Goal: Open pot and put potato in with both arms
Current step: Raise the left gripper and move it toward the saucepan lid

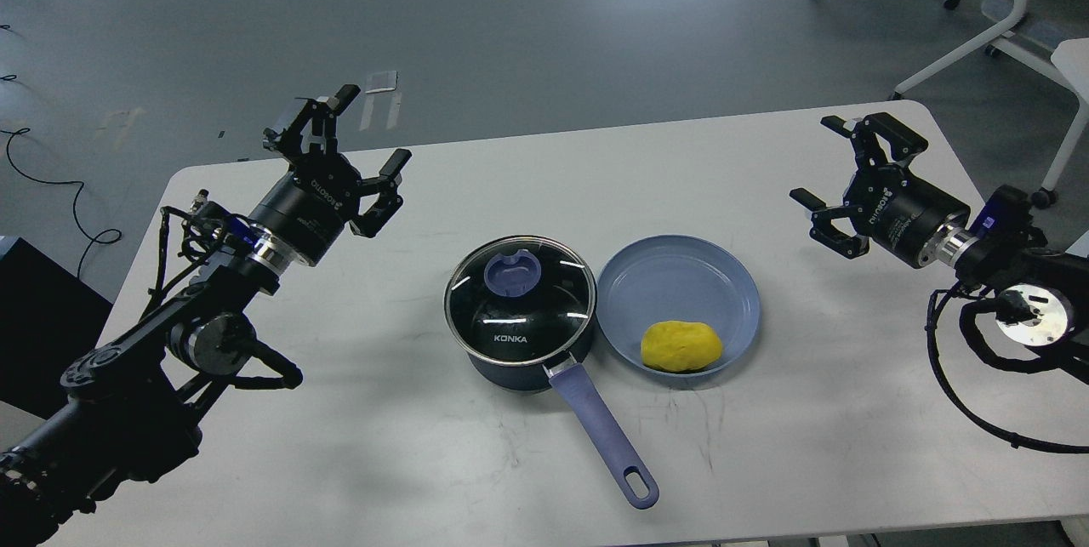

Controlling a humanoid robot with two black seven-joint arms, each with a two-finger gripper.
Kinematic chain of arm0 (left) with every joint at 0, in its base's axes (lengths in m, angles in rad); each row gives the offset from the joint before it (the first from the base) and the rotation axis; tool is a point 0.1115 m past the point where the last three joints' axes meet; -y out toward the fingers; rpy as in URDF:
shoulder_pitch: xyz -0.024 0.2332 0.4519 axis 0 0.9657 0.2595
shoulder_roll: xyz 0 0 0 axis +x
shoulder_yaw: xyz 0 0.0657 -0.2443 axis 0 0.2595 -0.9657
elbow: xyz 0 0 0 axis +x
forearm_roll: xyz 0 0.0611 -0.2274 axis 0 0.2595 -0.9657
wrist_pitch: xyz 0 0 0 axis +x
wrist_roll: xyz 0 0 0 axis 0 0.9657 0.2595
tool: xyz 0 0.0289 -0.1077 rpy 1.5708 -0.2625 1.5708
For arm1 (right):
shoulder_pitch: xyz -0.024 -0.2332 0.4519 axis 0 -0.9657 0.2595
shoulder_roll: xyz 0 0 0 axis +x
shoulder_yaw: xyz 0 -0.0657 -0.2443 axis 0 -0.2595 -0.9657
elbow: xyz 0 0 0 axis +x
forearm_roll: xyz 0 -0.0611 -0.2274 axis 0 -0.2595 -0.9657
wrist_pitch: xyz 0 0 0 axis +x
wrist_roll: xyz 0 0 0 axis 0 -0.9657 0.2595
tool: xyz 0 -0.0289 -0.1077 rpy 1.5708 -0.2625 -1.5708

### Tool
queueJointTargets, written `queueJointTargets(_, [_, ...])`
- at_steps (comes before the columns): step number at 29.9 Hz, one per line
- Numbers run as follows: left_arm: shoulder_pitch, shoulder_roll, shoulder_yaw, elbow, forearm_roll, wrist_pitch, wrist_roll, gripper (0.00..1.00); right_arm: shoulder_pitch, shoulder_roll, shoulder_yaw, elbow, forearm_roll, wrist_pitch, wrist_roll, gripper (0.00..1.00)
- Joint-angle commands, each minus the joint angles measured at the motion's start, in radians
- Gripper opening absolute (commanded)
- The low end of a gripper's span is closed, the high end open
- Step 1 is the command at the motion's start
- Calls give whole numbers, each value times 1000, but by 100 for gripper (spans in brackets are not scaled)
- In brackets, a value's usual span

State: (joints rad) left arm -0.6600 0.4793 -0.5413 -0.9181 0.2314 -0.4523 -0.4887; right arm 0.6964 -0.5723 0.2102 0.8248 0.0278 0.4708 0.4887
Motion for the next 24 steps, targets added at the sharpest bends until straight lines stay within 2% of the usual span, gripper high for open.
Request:
queueJointTargets(1, [11,-5,-3,-2,0,0,0,98,-2,0,0,-1,0,0,0,100])
queueJointTargets(17, [-4,28,-2,19,19,-17,0,98,0,-4,-2,3,0,-3,0,100])
queueJointTargets(21, [-72,71,-2,1,83,-36,0,98,-2,-14,-3,5,-2,-1,0,100])
queueJointTargets(24, [-140,125,-5,-89,231,-36,0,98,-2,-17,-6,5,-3,-1,0,100])
